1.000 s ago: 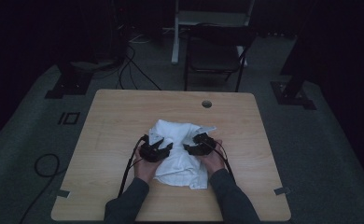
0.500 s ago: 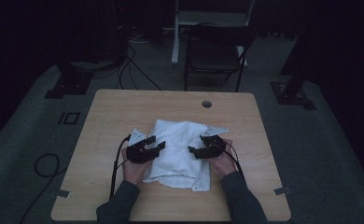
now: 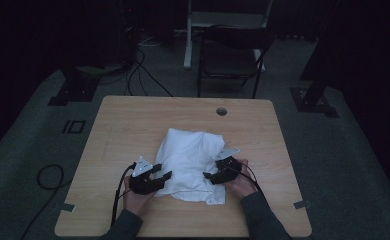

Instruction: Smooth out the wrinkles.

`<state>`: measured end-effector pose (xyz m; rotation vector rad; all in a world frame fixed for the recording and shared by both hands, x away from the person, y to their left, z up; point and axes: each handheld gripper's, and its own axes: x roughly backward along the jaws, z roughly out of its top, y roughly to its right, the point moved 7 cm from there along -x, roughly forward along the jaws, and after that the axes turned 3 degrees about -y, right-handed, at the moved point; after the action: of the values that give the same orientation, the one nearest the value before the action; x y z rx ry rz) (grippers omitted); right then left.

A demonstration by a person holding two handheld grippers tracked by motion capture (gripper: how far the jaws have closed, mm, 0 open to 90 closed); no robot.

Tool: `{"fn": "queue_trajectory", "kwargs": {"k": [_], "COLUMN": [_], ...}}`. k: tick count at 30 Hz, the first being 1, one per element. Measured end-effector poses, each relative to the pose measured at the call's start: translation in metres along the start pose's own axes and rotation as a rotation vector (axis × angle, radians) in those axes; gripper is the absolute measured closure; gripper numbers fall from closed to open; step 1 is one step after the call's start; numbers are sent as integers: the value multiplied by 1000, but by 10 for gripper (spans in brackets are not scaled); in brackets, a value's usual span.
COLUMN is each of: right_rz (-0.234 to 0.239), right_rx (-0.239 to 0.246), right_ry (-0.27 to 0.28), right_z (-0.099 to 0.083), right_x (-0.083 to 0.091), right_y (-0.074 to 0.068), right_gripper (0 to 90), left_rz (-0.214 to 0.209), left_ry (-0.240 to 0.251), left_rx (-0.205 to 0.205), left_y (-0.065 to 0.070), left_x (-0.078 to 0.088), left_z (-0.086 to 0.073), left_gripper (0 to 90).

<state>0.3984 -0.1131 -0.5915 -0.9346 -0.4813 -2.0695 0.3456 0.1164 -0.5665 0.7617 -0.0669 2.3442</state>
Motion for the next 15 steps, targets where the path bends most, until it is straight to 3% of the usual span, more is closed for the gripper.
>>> {"fn": "queue_trajectory", "kwargs": {"k": [5, 11, 15], "right_rz": [-47, -82, -73], "right_rx": [-32, -80, -133], "right_ry": [7, 17, 52], "right_z": [7, 22, 27], "right_x": [-9, -20, -18], "right_y": [17, 37, 45], "right_gripper": [273, 283, 265], "left_rz": [26, 67, 66], "left_ry": [-21, -25, -2], "left_rx": [-26, -7, -6], "left_y": [-4, -21, -25], "left_x": [-12, -26, -21], "left_z": [6, 20, 28], "left_gripper": [447, 441, 409]}}
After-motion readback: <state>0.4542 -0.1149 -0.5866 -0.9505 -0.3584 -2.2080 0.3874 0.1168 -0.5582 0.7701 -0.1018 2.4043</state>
